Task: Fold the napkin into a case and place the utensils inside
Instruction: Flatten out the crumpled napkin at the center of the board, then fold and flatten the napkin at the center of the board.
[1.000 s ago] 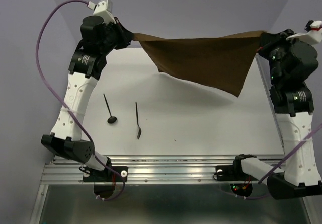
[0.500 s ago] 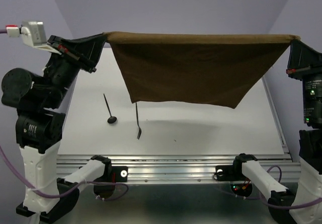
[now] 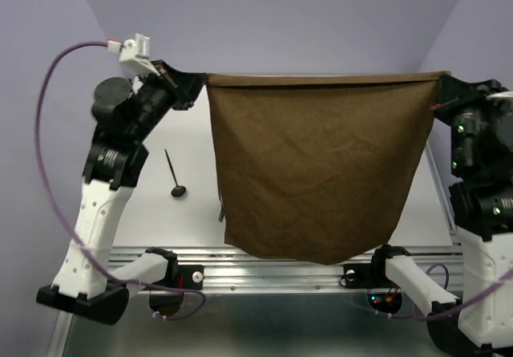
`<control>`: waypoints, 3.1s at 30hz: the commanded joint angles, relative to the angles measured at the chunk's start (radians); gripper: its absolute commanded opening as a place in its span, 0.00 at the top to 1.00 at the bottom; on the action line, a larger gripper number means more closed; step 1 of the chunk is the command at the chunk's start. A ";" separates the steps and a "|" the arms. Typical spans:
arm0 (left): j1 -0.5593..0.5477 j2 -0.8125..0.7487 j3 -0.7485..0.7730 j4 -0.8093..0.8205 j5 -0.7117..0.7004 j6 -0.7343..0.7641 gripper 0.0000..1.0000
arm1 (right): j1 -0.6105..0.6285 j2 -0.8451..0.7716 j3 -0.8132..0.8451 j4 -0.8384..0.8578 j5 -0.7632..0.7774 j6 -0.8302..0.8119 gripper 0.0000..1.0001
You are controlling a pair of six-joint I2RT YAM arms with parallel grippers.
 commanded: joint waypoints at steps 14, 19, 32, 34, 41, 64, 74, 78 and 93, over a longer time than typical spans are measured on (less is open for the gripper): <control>0.017 0.688 -0.104 0.196 0.030 0.039 1.00 | -0.008 0.610 -0.444 0.508 0.061 -0.094 0.99; 0.028 0.856 0.037 0.196 0.058 0.056 1.00 | -0.019 0.825 -0.293 0.547 0.057 -0.097 0.99; 0.080 1.157 0.498 0.058 0.129 0.067 1.00 | -0.065 1.111 -0.035 0.490 -0.031 0.001 0.99; 0.085 1.183 0.546 0.056 0.126 0.071 1.00 | -0.086 1.118 -0.028 0.491 -0.084 0.016 0.99; 0.094 1.261 0.694 -0.013 0.136 0.082 1.00 | -0.111 1.167 0.046 0.470 -0.172 0.018 0.99; 0.093 0.703 -0.055 -0.131 0.075 0.137 1.00 | -0.111 0.396 -0.741 0.215 -0.407 0.118 0.99; 0.085 0.534 -0.375 -0.060 0.090 0.122 1.00 | -0.102 0.104 -0.954 0.059 -0.380 0.171 0.99; 0.071 0.512 -0.450 -0.027 0.089 0.114 1.00 | -0.102 0.088 -0.997 0.060 -0.371 0.176 0.99; 0.044 0.410 -0.515 -0.056 0.090 0.113 1.00 | -0.102 0.074 -0.968 0.031 -0.246 0.165 0.99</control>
